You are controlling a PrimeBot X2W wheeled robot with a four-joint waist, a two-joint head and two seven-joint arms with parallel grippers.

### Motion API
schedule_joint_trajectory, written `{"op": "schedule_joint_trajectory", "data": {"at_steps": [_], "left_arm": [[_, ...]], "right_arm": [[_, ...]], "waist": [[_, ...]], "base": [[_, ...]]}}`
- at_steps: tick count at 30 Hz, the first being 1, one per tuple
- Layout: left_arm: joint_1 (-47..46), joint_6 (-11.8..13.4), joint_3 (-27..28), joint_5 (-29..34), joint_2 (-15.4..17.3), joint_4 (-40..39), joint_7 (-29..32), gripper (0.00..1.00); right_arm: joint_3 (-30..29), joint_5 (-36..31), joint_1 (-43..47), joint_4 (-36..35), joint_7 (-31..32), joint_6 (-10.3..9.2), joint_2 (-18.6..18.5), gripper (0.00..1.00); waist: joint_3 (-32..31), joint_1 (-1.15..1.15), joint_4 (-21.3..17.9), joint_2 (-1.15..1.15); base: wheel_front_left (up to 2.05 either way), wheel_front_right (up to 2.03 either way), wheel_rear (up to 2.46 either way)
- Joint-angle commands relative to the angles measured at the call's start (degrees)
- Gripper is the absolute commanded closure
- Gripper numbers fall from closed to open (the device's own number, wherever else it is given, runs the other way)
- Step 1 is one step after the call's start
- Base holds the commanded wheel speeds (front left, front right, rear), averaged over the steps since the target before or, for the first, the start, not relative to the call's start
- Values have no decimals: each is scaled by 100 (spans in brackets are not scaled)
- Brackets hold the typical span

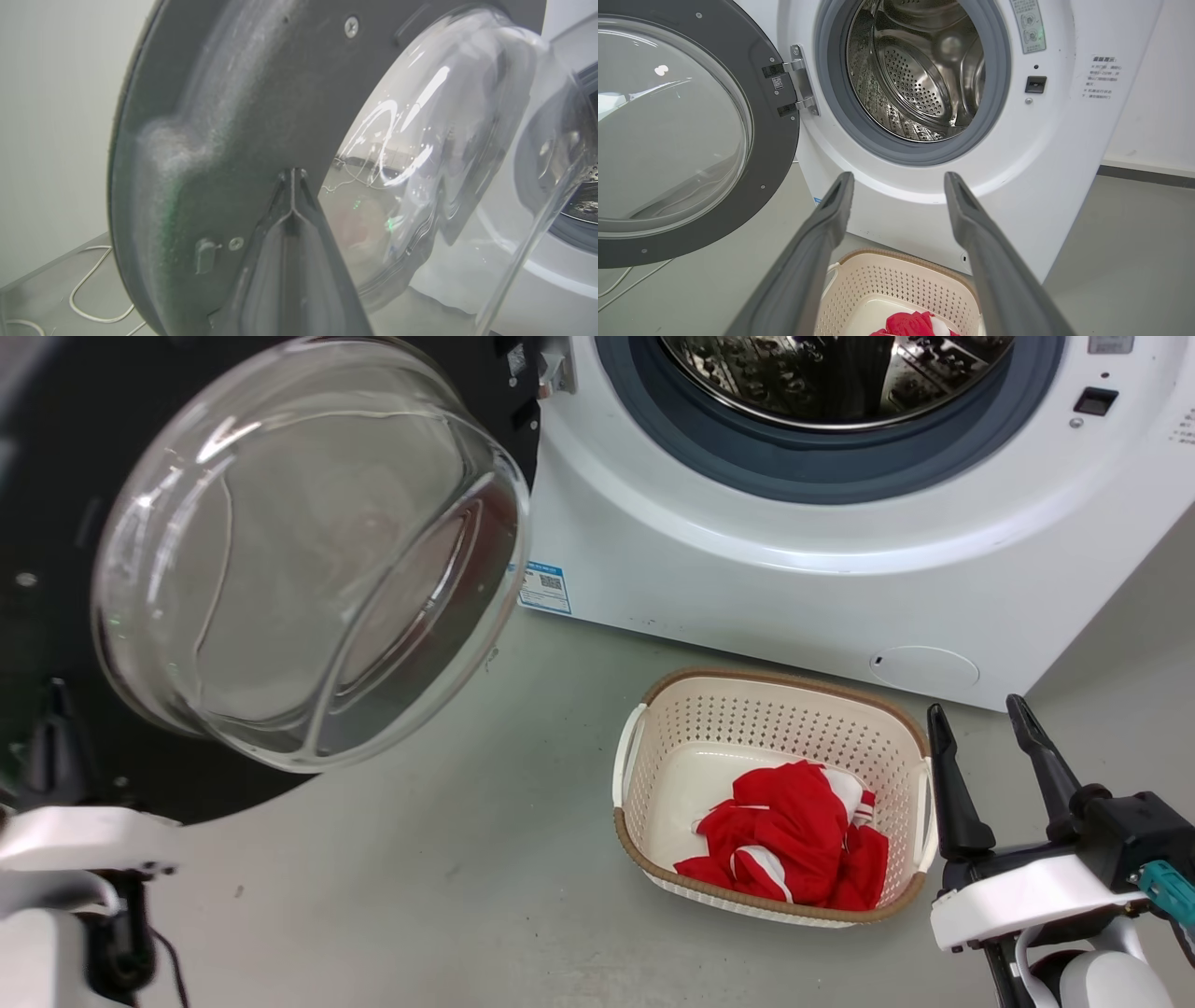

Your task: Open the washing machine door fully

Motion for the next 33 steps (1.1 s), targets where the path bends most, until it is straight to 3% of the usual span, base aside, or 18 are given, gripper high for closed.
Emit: {"op": "schedule_joint_trajectory", "data": {"at_steps": [1,10,15,20,21,22,24,25,33], "left_arm": [[-131,-42,132,38,106,136,-24,100],[-299,-242,543,260,137,611,-18,100],[98,-313,604,518,-147,333,-19,100],[696,-405,564,689,-673,-144,-20,100],[790,-431,524,736,-792,-246,-20,90],[790,-431,524,736,-792,-246,-20,90],[993,-486,428,825,-981,-380,-20,40],[1088,-489,374,884,-1065,-461,-20,2],[1612,-529,-140,1352,-1344,-987,-20,0]], "right_arm": [[-6,-25,-91,-13,-19,-4,12,0],[-23,6,-118,85,-88,-4,12,0],[-13,99,-6,211,-168,-4,12,0],[-44,180,139,360,-241,-4,12,0],[-62,208,173,388,-261,-4,12,0],[-62,208,173,388,-261,-4,12,0],[-63,242,246,434,-279,-3,12,0],[-52,254,277,459,-278,-4,12,0],[10,180,385,466,-305,-4,10,0]], "waist": [[29,-1,-34,0],[11,-1,-133,0],[-207,-1,-186,0],[-528,-1,-189,0],[-587,-1,-178,0],[-587,-1,-178,0],[-713,-1,-171,0],[-767,-1,-177,0],[-1032,-1,-475,0]], "base": [[0,0,0],[0,0,0],[0,0,0],[0,0,0],[0,0,0],[0,0,0],[0,0,0],[0,0,0],[0,0,0]]}}
